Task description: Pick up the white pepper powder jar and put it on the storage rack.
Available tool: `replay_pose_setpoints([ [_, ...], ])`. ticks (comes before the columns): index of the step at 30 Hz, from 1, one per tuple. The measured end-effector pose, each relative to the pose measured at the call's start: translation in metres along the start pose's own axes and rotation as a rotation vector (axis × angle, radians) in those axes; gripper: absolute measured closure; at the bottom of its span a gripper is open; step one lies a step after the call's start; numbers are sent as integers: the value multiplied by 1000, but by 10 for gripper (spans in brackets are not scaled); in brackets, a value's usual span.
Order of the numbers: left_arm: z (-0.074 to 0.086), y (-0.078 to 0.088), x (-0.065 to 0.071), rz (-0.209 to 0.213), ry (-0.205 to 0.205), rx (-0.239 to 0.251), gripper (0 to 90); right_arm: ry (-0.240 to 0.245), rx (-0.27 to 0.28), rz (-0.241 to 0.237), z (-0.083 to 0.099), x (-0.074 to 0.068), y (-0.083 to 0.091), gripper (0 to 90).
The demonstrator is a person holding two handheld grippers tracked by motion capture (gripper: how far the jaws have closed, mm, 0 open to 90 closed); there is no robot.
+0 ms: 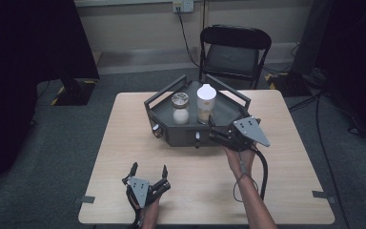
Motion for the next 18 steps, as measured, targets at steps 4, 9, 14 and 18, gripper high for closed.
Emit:
replay_pose_setpoints([
  [4,0,0,0,0,0,0,4,3,14,-2,3,0,10,0],
  [9,0,0,0,0,0,-1,4,15,20,-2,8,-2,19,0],
  [14,0,0,0,-1,0,0,4,7,27,-2,12,-1,28,0],
  [18,0,0,0,-1,0,0,4,14,39,5,17,-1,35,0],
])
Point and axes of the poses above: each handheld gripper's, and its own axes: y roughly backward along the jaws, z roughly out of its underside, x roughly to its right, the point moved 5 cm from there along -y, roughly forward along the jaws
